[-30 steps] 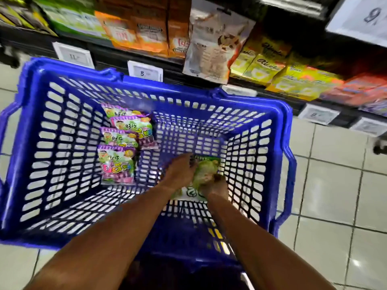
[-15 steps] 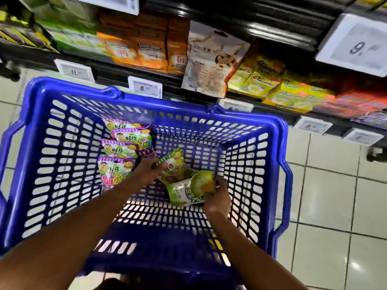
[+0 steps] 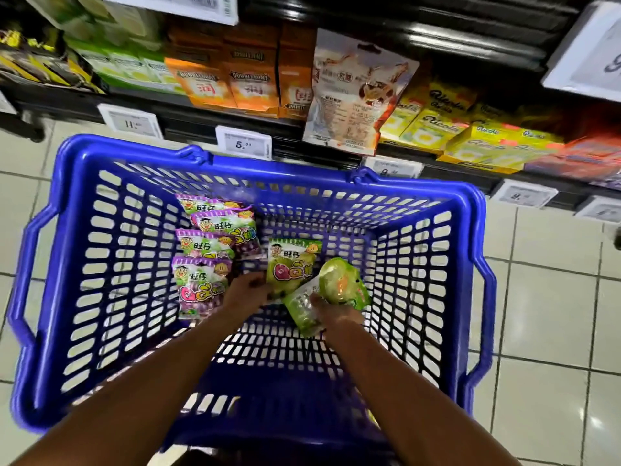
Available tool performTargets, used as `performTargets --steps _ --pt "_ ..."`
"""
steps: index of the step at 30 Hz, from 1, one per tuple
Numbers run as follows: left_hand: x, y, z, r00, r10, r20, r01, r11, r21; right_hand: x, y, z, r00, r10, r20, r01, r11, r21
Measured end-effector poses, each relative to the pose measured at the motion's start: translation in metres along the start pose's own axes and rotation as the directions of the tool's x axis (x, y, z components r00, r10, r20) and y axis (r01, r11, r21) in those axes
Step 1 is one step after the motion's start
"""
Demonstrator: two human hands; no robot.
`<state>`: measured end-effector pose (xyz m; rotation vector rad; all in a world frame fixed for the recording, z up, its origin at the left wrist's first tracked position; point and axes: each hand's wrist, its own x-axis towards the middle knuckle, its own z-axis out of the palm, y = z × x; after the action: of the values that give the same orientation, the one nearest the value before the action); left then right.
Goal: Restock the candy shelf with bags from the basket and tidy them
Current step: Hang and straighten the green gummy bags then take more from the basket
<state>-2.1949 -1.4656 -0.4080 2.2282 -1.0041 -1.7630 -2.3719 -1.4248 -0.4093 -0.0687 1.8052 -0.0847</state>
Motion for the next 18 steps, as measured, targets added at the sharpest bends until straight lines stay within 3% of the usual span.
performTargets --steps 2,5,8,13,18 --pt "-0.002 -0.003 0.003 1.0 -0.021 0.012 0.022 1.0 -0.015 0.001 0.002 -0.003 0.999 0.022 0.046 -0.027 0.993 0.115" --pt "-0.007 -0.003 0.006 0.995 -0.008 0.095 0.015 0.997 -0.077 0.006 -0.002 0.004 0.993 0.11 -0.033 -0.102 0.976 0.194" --pt "-0.013 -0.001 0.012 0.982 0.015 0.191 0.011 0.991 -0.135 0.007 -0.007 0.011 0.992 0.121 0.027 -0.124 0.96 0.253" --pt "-0.005 -0.007 0.022 0.992 -0.016 0.123 0.023 0.998 -0.055 0.002 -0.007 0.017 0.999 0.039 -0.029 -0.033 0.981 0.194" --pt "-0.019 0.003 0.019 0.987 -0.005 0.159 0.01 0.999 -0.031 -0.025 0.005 0.015 0.998 0.06 -0.013 -0.051 0.924 0.378"
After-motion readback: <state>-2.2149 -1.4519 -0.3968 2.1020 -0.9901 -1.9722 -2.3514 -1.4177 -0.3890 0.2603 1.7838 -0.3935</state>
